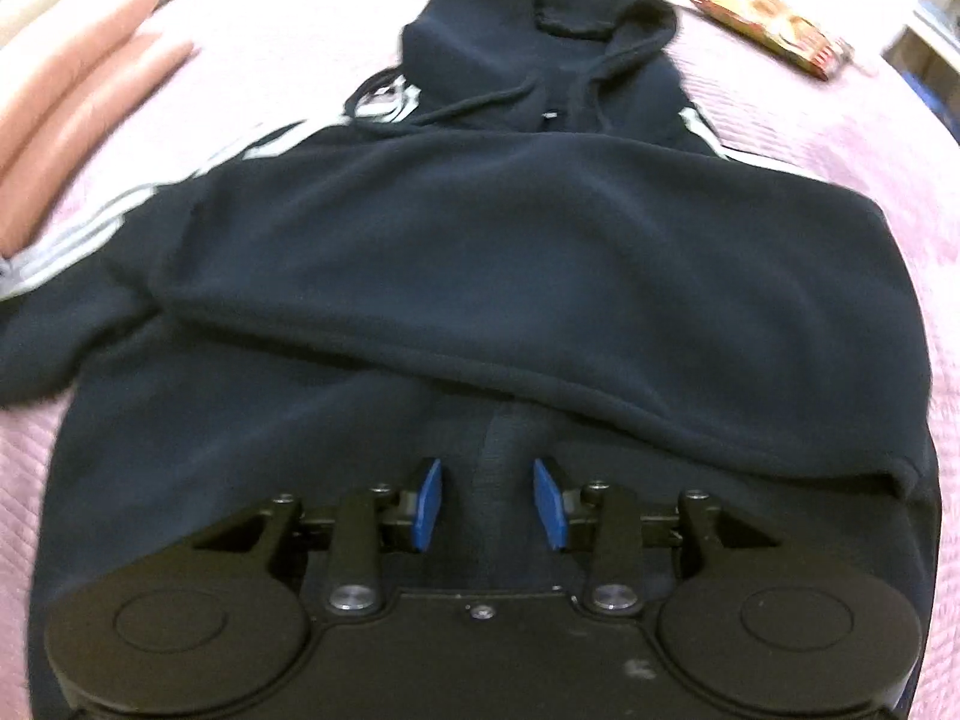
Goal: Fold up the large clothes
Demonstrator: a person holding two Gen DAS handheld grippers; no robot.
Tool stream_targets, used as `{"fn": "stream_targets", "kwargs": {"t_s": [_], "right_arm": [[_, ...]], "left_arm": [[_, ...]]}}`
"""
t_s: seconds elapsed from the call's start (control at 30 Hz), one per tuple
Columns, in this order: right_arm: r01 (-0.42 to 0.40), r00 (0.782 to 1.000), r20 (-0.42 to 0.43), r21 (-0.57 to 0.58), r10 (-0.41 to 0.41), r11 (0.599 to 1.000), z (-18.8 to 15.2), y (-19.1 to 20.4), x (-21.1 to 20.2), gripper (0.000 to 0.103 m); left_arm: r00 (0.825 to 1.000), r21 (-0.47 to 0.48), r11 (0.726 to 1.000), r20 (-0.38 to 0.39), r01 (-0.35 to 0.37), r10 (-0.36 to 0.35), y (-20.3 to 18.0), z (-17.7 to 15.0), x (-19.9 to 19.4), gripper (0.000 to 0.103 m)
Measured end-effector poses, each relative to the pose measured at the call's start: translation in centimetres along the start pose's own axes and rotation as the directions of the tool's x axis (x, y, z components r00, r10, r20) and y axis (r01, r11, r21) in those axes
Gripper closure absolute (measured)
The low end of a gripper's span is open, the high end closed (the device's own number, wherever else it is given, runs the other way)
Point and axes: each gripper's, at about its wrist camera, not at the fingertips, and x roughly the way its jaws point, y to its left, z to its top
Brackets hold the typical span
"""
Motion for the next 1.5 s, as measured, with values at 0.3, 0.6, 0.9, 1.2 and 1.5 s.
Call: {"fn": "stream_targets", "kwargs": {"t_s": [0.3, 0.6, 0.9, 1.2, 1.5], "right_arm": [[0.075, 0.997, -0.045, 0.139, -0.07, 0.987, -3.5, -7.6, -4.5, 0.059], [0.068, 0.995, 0.067, 0.164, -0.08, 0.984, -2.3, -12.8, -6.3, 0.053], [-0.175, 0.966, 0.212, 0.111, 0.148, 0.978, 2.4, -12.3, -3.8, 0.027], [-0.298, 0.955, 0.07, 0.223, 0.289, 0.928, 6.3, -9.4, 4.7, 0.087], [-0.057, 0.959, 0.282, 0.18, 0.004, 0.982, 6.2, -10.8, -5.3, 0.098]], "left_arm": [[0.886, 0.074, 0.883, -0.004, 0.464, -0.465, -20.3, -1.3, -4.7, 0.094], [0.68, 0.146, 0.665, -0.2, 0.733, -0.706, -28.6, -9.2, -7.1, 0.025], [0.774, 0.022, 0.84, -0.402, 0.543, -0.489, -17.0, -13.7, -2.5, 0.035], [0.844, -0.086, 0.923, -0.38, 0.375, -0.379, -11.2, -10.9, 0.8, 0.037], [0.885, -0.019, 0.928, -0.293, 0.372, -0.361, -14.0, -7.9, 4.3, 0.044]]}}
